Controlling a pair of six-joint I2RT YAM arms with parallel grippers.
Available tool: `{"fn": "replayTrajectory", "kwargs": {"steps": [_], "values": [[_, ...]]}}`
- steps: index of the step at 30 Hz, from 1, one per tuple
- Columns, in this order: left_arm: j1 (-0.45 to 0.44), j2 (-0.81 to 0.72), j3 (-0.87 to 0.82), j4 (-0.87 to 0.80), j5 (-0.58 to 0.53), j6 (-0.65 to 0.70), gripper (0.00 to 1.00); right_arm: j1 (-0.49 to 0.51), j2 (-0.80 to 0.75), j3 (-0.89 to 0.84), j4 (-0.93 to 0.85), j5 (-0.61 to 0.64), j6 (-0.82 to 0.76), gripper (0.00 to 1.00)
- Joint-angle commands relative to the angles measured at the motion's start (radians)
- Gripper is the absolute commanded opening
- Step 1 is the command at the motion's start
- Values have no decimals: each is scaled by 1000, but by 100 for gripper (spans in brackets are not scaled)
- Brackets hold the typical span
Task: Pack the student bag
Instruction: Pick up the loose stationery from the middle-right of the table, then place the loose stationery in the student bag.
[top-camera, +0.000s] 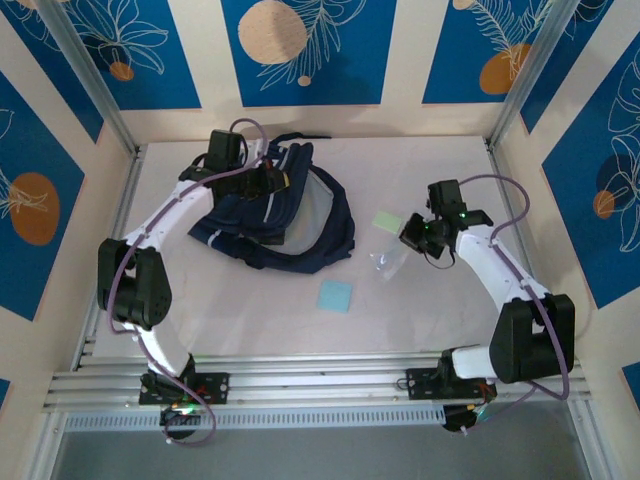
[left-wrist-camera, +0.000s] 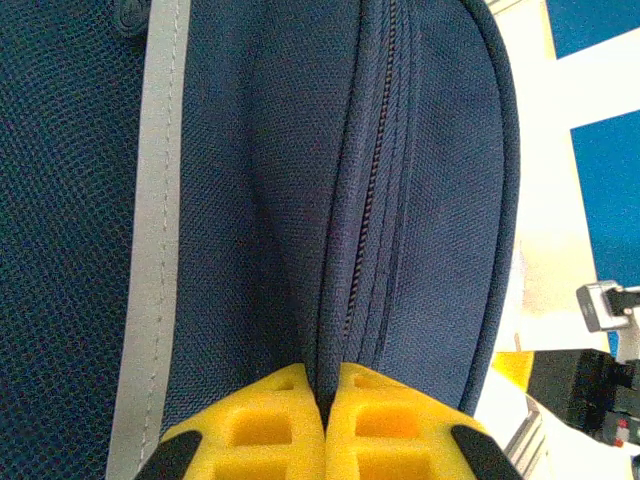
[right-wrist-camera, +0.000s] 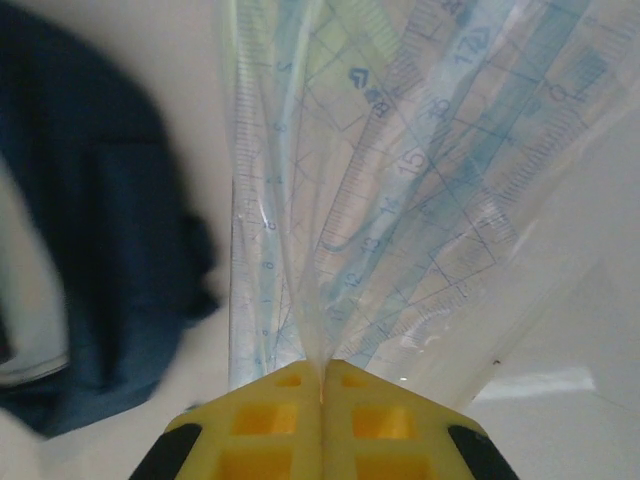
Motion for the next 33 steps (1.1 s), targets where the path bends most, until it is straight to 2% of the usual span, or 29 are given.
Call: {"fn": "replayTrajectory", "kwargs": {"steps": [1, 7, 12, 17, 25, 29, 33], "values": [[8, -30, 72, 40, 34, 10, 0, 65, 45, 54, 108, -152, -13, 0], [17, -35, 82, 51, 59, -18, 0, 209, 244, 201, 339, -227, -5, 0], [23, -32, 114, 35, 80, -23, 0, 274, 464, 367, 487, -298, 16, 0], [30, -38, 156, 10, 89, -21, 0, 318, 641, 525, 552, -340, 33, 0], [31, -29, 171, 6, 88, -28, 0, 374, 822, 678, 706, -496, 116, 0], [31, -15, 166, 41, 111, -66, 0, 403, 940, 807, 694, -514, 194, 0], [30, -17, 163, 76, 130, -103, 0, 423, 1043, 933, 666, -470, 268, 0]]}}
